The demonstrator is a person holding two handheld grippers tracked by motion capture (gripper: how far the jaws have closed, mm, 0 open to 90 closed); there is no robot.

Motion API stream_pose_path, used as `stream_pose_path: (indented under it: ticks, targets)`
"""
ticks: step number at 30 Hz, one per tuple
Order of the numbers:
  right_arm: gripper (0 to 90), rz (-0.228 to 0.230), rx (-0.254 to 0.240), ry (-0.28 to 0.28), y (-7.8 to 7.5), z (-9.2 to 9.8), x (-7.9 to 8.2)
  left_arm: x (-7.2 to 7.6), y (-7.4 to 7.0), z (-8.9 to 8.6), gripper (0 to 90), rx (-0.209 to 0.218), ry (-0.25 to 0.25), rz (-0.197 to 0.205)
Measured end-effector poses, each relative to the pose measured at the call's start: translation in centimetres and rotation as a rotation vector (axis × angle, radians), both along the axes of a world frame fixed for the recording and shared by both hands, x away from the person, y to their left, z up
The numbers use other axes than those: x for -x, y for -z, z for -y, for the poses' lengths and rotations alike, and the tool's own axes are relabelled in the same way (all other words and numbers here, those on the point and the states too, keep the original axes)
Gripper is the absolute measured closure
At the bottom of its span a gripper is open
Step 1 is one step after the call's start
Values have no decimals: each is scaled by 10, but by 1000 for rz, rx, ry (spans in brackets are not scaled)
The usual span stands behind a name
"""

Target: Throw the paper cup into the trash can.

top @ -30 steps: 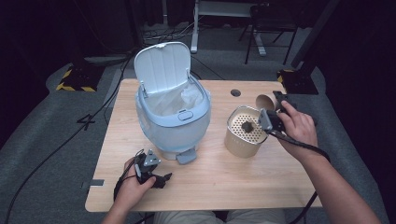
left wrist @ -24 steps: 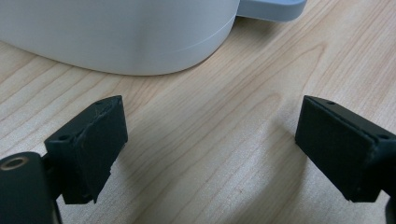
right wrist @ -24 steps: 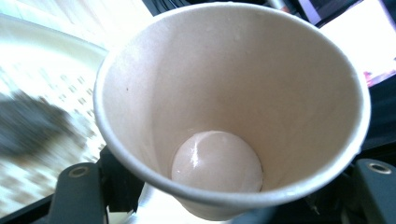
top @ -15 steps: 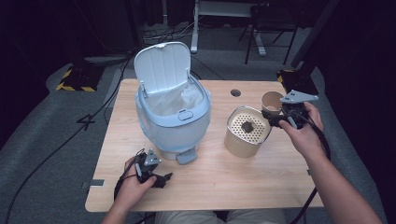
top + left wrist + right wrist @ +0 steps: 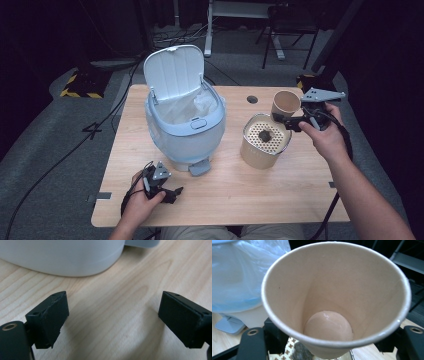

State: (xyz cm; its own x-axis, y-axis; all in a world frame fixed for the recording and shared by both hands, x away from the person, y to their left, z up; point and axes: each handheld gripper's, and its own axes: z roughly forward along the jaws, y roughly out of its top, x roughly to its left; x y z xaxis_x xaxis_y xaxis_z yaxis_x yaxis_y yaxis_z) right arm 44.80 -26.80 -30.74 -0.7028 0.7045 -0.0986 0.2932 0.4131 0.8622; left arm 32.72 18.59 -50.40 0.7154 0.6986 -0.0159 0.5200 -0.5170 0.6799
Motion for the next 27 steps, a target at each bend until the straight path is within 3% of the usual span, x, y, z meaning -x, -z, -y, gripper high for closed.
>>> stream_pose_path:
  ticks: [5, 14, 17, 27]
  targets:
    - [284, -2, -21, -44, -11, -12, -8, 5, 0, -9, 101, 2, 11, -2]
    - [285, 7, -44, -135, -26, -29, -20, 6, 0, -11, 99, 3, 11, -1]
    - [283, 12, -88, -178, -36, -42, -25, 6, 0, -11, 99, 3, 11, -2]
    - [281, 26, -97, -249, -57, -87, -38, 3, 0, -12, 89, 6, 33, -9]
